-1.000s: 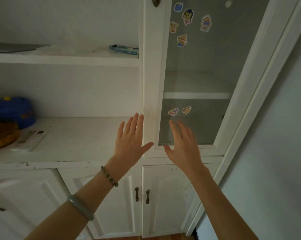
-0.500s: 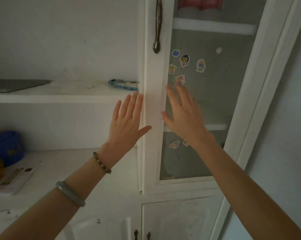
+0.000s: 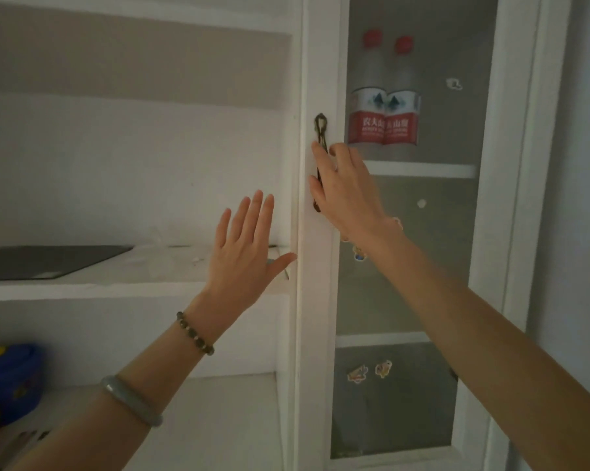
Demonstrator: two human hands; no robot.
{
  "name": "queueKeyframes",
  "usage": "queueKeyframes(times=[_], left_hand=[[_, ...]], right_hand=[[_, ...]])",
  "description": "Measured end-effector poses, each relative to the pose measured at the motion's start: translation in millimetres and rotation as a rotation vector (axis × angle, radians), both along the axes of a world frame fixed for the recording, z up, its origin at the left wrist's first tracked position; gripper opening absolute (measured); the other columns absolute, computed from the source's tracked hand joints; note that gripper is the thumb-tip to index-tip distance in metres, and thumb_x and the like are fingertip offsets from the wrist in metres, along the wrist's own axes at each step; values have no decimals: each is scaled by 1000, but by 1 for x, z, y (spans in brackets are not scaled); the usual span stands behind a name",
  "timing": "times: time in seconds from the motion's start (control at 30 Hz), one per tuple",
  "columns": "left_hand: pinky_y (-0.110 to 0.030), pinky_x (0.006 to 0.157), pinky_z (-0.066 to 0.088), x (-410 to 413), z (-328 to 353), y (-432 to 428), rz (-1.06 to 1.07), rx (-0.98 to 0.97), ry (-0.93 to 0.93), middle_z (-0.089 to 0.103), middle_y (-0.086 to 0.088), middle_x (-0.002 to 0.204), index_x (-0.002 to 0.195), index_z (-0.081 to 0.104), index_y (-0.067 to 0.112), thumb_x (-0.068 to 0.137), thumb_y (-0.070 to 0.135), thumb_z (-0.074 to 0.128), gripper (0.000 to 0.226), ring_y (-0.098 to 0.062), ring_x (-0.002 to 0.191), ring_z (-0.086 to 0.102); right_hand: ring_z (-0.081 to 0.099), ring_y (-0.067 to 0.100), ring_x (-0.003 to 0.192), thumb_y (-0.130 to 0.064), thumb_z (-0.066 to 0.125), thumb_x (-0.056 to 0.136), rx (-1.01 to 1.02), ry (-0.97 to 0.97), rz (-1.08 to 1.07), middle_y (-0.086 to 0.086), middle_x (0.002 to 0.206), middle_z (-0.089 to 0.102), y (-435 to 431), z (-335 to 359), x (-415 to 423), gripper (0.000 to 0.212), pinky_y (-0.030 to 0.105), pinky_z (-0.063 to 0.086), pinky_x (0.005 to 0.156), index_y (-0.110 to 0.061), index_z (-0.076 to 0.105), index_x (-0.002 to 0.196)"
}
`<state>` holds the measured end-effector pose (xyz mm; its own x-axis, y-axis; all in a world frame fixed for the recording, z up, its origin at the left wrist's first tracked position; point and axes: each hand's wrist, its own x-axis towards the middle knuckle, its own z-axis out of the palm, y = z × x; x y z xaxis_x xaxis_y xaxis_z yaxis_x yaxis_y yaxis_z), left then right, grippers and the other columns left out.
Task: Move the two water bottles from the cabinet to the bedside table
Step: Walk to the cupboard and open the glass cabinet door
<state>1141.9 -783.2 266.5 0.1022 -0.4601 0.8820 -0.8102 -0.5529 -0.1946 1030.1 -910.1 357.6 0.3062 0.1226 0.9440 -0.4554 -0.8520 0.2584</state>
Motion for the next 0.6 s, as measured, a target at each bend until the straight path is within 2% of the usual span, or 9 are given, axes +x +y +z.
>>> queueKeyframes(times=[0.17, 0.27, 0.4, 0.6], left_hand=[[-49, 111, 24, 0, -12, 14, -13, 23, 6, 26, -16, 150, 144, 13, 7, 86, 62, 25, 81, -32, 137, 27], [-50, 110, 25, 3, -18, 20, -17, 39, 17, 28, -17, 149, 144, 14, 6, 87, 61, 21, 79, -32, 136, 29], [-49, 110, 25, 6, -26, 27, -7, 60, 36, 28, -17, 149, 144, 15, 5, 87, 60, 26, 81, -32, 136, 29], [-50, 110, 25, -3, -31, 42, -11, 67, 49, 29, -17, 148, 144, 16, 5, 86, 62, 26, 82, -33, 135, 30]], right_hand=[[53, 30, 72, -3, 52, 86, -2, -74, -32, 21, 89, 58, -5, 3, 19, 36, 35, 47, 59, 5, 51, 121], [51, 28, 67, 9, 53, 80, 21, -95, -55, 22, 86, 56, -3, 4, 22, 41, 32, 44, 54, 7, 50, 121], [47, 27, 63, 15, 52, 77, 71, -74, -50, 24, 84, 55, 6, 5, 19, 45, 27, 37, 52, 11, 48, 123], [50, 30, 64, 19, 50, 75, 78, -59, -82, 25, 83, 56, 15, 9, 12, 48, 31, 38, 53, 13, 46, 123]])
